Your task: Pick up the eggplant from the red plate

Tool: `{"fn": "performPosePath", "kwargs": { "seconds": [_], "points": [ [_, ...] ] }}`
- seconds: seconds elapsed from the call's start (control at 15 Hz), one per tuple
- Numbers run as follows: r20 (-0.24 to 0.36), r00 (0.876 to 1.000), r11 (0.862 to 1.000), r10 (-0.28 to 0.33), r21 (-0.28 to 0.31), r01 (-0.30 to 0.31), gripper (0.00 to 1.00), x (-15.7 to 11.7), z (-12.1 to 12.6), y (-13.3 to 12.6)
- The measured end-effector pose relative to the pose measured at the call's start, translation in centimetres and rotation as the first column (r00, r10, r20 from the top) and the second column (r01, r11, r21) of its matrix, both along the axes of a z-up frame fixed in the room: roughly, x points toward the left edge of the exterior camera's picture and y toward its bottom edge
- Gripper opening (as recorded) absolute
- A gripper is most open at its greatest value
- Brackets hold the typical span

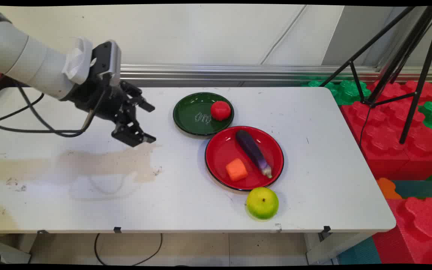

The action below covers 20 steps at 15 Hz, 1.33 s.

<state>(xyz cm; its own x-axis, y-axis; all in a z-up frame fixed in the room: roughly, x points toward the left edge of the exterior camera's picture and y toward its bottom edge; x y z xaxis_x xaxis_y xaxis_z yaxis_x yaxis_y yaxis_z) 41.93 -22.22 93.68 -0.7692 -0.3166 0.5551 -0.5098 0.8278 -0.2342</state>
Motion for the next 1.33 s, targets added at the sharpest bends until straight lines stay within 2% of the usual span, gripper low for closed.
{"fn": "performPosePath", "kwargs": {
  "seconds": [0.33,0.67,1.13,1.33],
  "points": [
    [0.04,0.999,0.999,-0.035,-0.037,0.037,1.0,-3.2,1.3,-1.5],
    [0.064,0.997,0.998,-0.038,-0.038,0.04,1.0,-6.1,1.4,-3.3],
    [0.101,0.995,1.0,-0.011,-0.016,0.013,1.0,-10.4,0.3,-6.7],
    [0.129,0.992,1.0,0.011,0.005,-0.012,1.0,-13.2,-1.0,-9.3]
  ]
}}
